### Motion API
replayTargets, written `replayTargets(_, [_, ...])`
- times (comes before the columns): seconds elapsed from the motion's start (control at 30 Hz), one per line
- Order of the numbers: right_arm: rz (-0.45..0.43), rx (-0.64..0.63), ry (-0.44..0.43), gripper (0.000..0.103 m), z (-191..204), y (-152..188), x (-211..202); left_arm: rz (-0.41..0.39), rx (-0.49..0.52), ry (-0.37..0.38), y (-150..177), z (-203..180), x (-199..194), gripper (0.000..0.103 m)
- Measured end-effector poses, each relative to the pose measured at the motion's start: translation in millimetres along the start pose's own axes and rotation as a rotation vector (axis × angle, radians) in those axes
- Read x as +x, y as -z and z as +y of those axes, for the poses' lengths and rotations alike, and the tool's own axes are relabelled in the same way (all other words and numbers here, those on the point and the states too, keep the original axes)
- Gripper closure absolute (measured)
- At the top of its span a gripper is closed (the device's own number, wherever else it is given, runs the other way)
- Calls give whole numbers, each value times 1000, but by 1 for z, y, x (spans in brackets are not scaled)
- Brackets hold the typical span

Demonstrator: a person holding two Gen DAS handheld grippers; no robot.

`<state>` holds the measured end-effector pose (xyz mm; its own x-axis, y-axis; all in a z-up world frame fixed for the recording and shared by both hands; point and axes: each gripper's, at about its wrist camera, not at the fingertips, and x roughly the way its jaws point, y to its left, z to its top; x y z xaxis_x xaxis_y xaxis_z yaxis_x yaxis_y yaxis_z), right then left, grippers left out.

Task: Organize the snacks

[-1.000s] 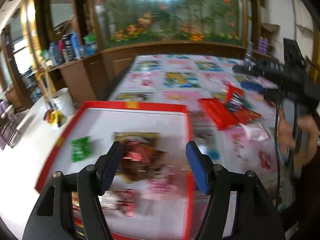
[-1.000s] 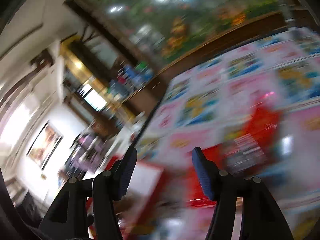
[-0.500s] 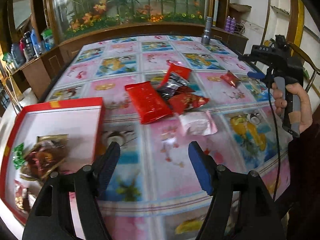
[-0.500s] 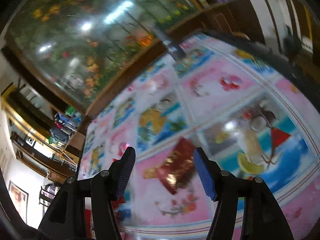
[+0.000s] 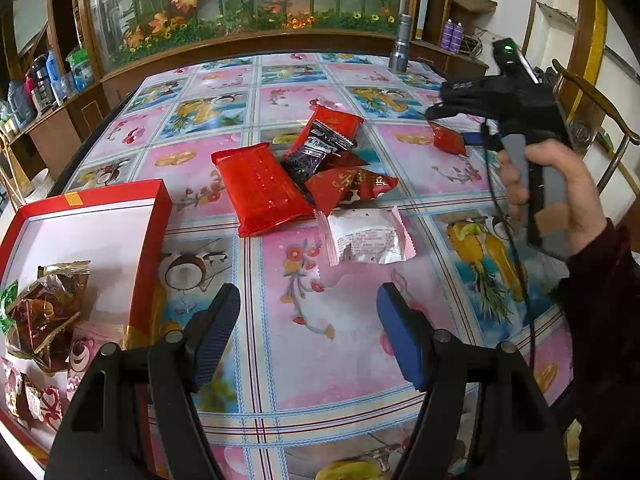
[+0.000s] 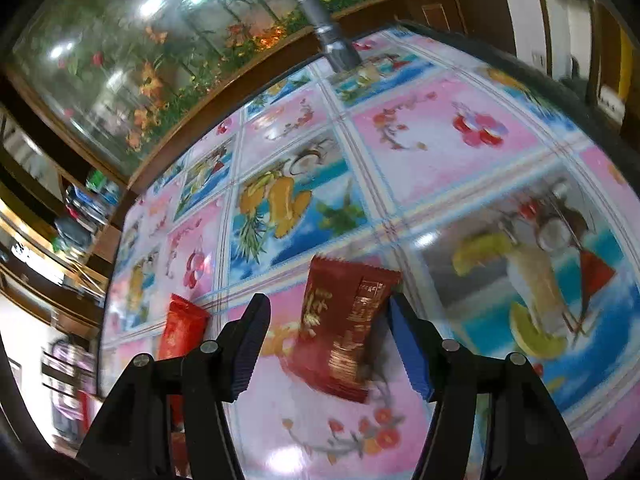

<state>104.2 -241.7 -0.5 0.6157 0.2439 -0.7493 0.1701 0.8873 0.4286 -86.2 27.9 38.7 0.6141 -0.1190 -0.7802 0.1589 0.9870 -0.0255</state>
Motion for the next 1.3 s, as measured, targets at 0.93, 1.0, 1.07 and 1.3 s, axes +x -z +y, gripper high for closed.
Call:
replayTargets(0.93, [-20, -341, 263, 65, 50, 25, 7, 32, -83, 67, -33, -31, 57, 51])
replayTargets(1.0, [-21, -342, 263, 65, 50, 25, 7, 28, -95, 86, -32, -27, 56, 59])
replayTargets(1.07, [-21, -345, 259, 65, 51, 26, 7, 24, -99, 94, -31, -25, 56, 63])
replayTargets(1.3, [-27, -357, 239, 65, 50, 28, 5, 36, -67, 90, -14, -22, 40, 65])
